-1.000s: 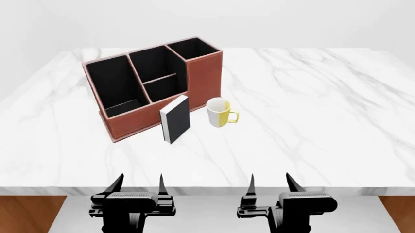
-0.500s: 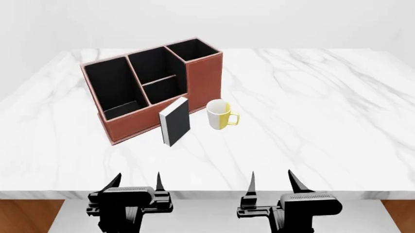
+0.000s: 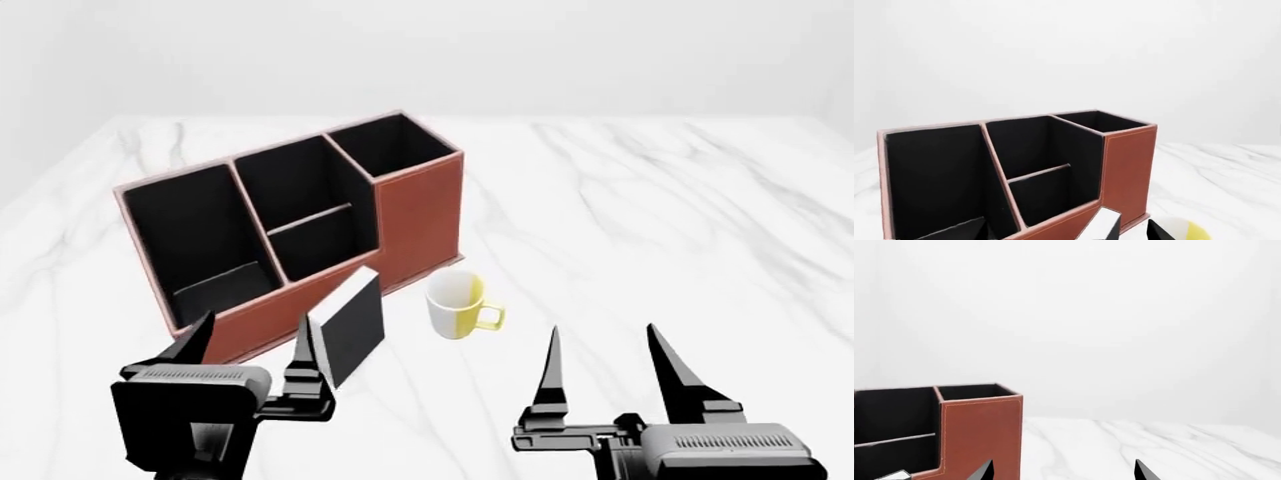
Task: Pick up the book and place it in the right compartment of the caddy.
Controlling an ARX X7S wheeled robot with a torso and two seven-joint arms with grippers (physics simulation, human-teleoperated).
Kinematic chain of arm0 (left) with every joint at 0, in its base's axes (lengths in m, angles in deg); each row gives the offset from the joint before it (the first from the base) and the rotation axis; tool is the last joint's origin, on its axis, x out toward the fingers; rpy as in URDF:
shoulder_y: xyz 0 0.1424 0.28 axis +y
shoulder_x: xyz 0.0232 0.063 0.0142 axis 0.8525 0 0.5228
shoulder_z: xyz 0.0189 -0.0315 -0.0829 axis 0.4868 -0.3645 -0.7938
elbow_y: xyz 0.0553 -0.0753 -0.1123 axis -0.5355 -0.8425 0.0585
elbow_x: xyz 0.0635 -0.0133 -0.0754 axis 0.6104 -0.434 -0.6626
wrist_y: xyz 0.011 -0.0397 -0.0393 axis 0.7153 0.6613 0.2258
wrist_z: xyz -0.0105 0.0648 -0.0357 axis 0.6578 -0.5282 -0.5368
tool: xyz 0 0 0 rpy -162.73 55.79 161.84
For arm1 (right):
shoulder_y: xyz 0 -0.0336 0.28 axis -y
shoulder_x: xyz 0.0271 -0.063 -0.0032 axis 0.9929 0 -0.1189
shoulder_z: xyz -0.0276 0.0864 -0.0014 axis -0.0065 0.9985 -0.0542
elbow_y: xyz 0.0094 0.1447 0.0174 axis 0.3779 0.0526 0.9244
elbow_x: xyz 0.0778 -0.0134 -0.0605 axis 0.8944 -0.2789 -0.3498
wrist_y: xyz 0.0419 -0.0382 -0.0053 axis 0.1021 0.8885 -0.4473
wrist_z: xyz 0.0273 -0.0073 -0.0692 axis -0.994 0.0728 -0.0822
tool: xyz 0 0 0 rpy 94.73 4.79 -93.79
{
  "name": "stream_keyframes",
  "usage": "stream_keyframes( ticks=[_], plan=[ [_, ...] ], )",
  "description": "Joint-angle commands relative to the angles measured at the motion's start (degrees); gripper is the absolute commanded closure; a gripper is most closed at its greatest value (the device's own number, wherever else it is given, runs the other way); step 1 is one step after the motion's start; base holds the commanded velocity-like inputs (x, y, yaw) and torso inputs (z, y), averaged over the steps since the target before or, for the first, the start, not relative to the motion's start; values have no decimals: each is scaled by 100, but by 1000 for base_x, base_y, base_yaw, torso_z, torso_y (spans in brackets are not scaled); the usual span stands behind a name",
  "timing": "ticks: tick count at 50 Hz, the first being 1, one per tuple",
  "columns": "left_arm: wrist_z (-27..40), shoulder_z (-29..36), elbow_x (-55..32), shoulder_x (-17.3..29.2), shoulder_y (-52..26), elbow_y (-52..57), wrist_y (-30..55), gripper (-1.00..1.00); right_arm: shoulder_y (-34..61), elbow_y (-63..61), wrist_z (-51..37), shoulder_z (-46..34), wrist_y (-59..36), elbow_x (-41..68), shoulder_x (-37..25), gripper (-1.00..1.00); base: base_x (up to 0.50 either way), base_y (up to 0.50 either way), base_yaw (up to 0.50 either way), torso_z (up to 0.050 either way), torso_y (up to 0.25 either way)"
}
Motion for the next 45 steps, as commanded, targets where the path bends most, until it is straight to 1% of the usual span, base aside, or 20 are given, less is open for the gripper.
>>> stream_keyframes(
  ticks=[1, 21, 26, 28, 30, 34, 38, 39, 40, 41, 42, 45],
  plan=[
    [-22, -63, 181, 43, 115, 374, 2, -100, -149, -322, 4, 103, 19, -58, -7, -100, 500, 0, 0, 0, 0],
    [54, -45, 105, 141, 58, 353, 21, -100, -130, -316, -134, 25, -5, -39, -126, -100, 500, 0, 0, 0, 1],
    [32, -19, -6, 235, -6, 412, 294, -100, -83, -172, -180, -63, 6, -182, -156, -100, 370, 0, 0, 0, 0],
    [16, 61, -8, 290, -85, 353, 493, -100, -68, -144, -204, -97, -42, -237, -159, -100, 0, 0, 0, 0, 6],
    [-42, 38, -264, 356, -214, 375, 913, -100, -72, -148, -208, -115, -62, -239, -172, -100, 0, 0, 0, 0, 0],
    [-73, 25, -448, 543, -356, 581, 1391, -100, -81, -104, -243, -134, 50, -268, -196, -100, 0, 0, 0, 0, 0],
    [-261, 2, -745, 808, -475, 747, 1848, -100, -93, -85, -271, -147, 117, -265, -213, -100, 0, 0, 0, 0, 0],
    [-457, 144, -900, 1062, -616, 821, 2249, -100, -78, -60, -271, -168, 103, -276, -213, -100, 0, 0, 0, 0, 0],
    [-452, 142, -909, 1064, -624, 828, 2263, -100, -75, -53, -273, -180, 99, -283, -218, -100, 0, 0, 0, 0, 0],
    [-616, 308, -1105, 1324, -814, 915, 2816, -100, -72, -45, -273, -194, 101, -290, -225, -100, 0, 0, 0, 0, 0],
    [-632, 338, -1190, 1387, -912, 937, 3051, -100, -65, -31, -275, -209, 100, -305, -232, -100, 0, 0, 0, 0, 0],
    [-749, 507, -1610, 1607, -1409, 949, 4120, -100, -46, 3, -280, -251, 84, -345, -254, -100, 0, 0, 0, 0, 0]
  ],
)
